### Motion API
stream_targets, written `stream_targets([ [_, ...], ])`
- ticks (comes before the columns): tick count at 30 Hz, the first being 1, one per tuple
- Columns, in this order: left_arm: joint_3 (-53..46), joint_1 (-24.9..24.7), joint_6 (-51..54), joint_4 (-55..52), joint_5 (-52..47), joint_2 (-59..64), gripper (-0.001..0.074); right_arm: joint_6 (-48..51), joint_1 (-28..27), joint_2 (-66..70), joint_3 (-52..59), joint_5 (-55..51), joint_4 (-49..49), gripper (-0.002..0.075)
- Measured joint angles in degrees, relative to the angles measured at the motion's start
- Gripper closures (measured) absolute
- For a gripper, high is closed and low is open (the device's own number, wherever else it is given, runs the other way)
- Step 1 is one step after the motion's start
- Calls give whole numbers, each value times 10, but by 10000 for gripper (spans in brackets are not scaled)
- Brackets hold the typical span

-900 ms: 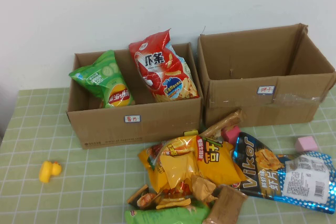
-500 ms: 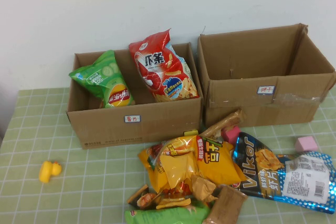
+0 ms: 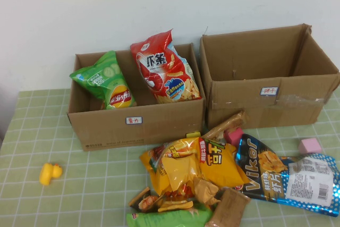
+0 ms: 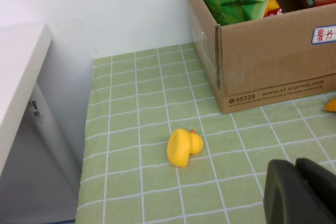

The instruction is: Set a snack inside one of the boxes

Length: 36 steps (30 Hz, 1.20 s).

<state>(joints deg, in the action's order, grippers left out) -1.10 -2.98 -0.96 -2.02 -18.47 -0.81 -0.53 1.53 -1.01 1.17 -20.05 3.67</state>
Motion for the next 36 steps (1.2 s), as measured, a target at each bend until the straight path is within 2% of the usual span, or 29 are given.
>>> stream_targets([
  [6, 0, 0, 0, 3, 0, 0, 736, 0, 0, 0, 0, 0, 0, 728],
  [9, 0, 0, -11, 59, 8, 0, 736, 0, 0, 0, 0, 0, 0, 728],
  [10, 0, 0, -27, 98, 16, 0, 736, 0, 0, 0, 0, 0, 0, 728],
  [11, -1, 0, -96, 245, 32, 0, 736, 0, 0, 0, 0, 0, 0, 728],
  [14, -1, 0, -177, 462, 64, 0, 736, 0, 0, 0, 0, 0, 0, 728],
  [17, -1, 0, -186, 551, 95, 0, 736, 0, 0, 0, 0, 0, 0, 728],
  [22, -1, 0, -170, 586, 107, 0, 736, 0, 0, 0, 0, 0, 0, 728],
  [24, 4, -2, -97, 580, 95, 0, 736, 0, 0, 0, 0, 0, 0, 728],
  [26, 41, -9, 43, 565, 46, 0, 736, 0, 0, 0, 0, 0, 0, 728],
  [29, 133, -20, 191, 545, -36, 17, 736, 0, 0, 0, 0, 0, 0, 728],
  [36, 320, -22, 271, 388, -287, 200, 736, 0, 0, 0, 0, 0, 1, 728],
])
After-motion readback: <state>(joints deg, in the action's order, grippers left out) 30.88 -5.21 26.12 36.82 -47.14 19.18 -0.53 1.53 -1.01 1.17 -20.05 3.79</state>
